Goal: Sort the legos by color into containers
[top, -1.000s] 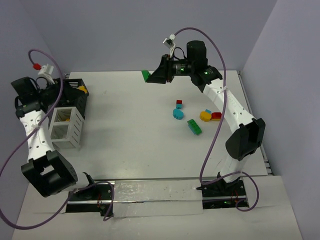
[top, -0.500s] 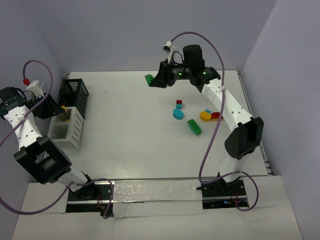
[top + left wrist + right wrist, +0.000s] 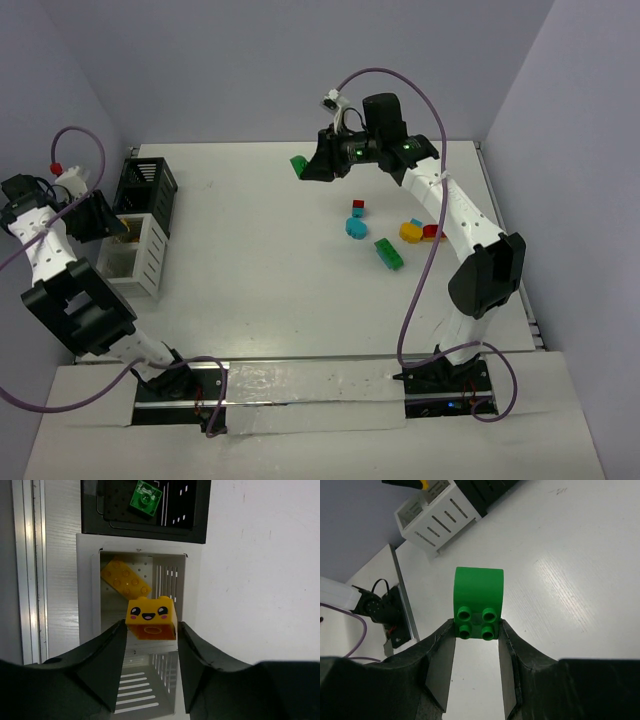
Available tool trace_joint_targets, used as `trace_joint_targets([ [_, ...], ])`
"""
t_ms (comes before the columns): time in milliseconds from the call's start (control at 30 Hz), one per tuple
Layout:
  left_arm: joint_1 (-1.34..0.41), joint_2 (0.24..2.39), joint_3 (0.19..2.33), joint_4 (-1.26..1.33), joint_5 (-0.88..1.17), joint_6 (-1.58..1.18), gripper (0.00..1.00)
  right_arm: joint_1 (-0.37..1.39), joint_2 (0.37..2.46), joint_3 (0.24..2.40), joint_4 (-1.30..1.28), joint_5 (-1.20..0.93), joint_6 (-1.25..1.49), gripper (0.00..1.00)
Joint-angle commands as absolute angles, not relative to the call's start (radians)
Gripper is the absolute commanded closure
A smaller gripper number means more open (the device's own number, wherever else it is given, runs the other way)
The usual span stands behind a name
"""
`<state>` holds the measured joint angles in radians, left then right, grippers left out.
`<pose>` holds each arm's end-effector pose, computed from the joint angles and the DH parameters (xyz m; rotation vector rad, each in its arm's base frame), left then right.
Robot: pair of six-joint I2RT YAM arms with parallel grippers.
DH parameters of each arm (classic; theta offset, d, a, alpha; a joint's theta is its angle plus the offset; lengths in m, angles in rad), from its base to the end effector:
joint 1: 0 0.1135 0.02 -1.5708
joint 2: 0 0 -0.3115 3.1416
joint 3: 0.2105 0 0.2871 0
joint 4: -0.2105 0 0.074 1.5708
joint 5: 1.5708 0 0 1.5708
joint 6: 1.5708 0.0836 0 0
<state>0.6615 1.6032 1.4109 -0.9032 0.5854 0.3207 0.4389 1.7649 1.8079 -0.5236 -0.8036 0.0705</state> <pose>0.3305 0.1988 0.3023 -0.2375 2.4275 -0.3686 0.4045 0.2564 0.4301 -0.8781 1.8829 1.1347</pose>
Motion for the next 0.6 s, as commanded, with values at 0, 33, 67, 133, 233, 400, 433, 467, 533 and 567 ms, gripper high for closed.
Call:
trace_joint_targets([
  [0, 0.646, 1.598, 1.448, -0.862, 0.574, 0.33, 0.36, 0.445, 1.766, 1.809, -0.531, -0.807, 0.032, 1.0],
  [33, 0.642, 1.6, 1.451, -0.864, 0.574, 0.33, 0.29, 0.445, 1.766, 1.809, -0.532, -0.808, 0.031, 1.0],
  [67, 0.637, 1.599, 1.455, -0.866, 0.574, 0.334, 0.26, 0.446, 1.767, 1.809, -0.535, -0.808, 0.029, 1.0],
  [133, 0.628, 1.594, 1.474, -0.873, 0.584, 0.343, 0.23, 0.445, 1.761, 1.807, -0.537, -0.81, 0.022, 1.0],
  [233, 0.625, 1.578, 1.525, -0.9, 0.692, 0.359, 0.15, 0.445, 1.75, 1.789, -0.522, -0.812, 0.011, 1.0],
  [400, 0.527, 1.549, 1.667, -0.883, 0.989, 0.216, 0.18, 0.464, 1.681, 1.676, -0.383, -0.818, 0.014, 1.0],
  [433, 0.472, 1.545, 1.689, -0.85, 1.044, 0.158, 0.18, 0.482, 1.668, 1.647, -0.346, -0.779, 0.003, 1.0],
  [467, 0.429, 1.534, 1.689, -0.805, 1.067, 0.066, 0.19, 0.5, 1.662, 1.633, -0.328, -0.732, -0.029, 1.0],
  [533, 0.354, 1.497, 1.651, -0.673, 1.073, -0.1, 0.19, 0.534, 1.655, 1.617, -0.301, -0.674, -0.073, 1.0],
  [567, 0.302, 1.456, 1.58, -0.564, 1.058, -0.197, 0.2, 0.555, 1.649, 1.604, -0.277, -0.642, -0.091, 1.0],
])
